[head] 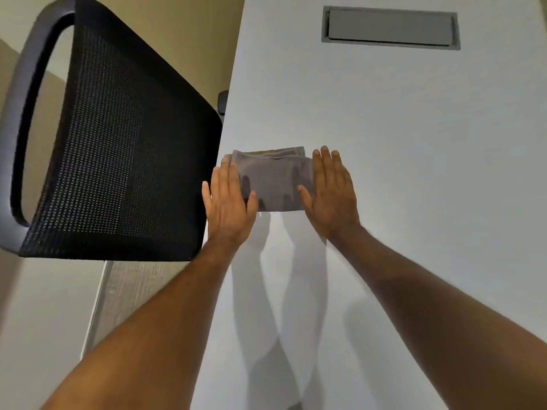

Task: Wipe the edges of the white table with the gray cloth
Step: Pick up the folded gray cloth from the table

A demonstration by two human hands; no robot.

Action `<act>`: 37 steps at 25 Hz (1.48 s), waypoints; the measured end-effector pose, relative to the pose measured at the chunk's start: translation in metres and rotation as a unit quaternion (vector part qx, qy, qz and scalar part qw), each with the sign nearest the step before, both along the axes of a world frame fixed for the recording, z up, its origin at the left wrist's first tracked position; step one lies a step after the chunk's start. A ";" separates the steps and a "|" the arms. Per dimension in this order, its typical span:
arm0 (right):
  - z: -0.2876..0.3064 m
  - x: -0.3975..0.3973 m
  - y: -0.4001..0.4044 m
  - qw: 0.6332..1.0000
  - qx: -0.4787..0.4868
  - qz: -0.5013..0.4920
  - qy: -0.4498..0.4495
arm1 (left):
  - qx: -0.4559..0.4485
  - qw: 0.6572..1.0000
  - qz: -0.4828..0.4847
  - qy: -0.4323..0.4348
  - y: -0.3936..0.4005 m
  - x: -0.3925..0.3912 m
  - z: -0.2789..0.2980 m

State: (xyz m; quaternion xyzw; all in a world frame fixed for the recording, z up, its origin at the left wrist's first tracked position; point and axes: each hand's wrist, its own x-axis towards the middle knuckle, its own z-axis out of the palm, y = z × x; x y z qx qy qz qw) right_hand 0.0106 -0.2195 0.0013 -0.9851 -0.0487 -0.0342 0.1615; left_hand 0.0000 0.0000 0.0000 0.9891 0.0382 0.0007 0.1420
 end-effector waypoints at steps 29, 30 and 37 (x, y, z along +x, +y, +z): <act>0.037 -0.102 -0.058 0.783 0.469 -0.339 0.228 | -0.363 0.889 0.243 0.140 -0.110 -0.054 0.027; 0.038 -0.125 -0.072 0.776 0.473 -0.353 0.224 | -0.368 0.889 0.226 0.153 -0.125 -0.073 0.031; 0.056 -0.301 -0.172 0.702 0.513 -0.454 0.193 | -0.348 0.906 0.093 0.223 -0.227 -0.199 0.056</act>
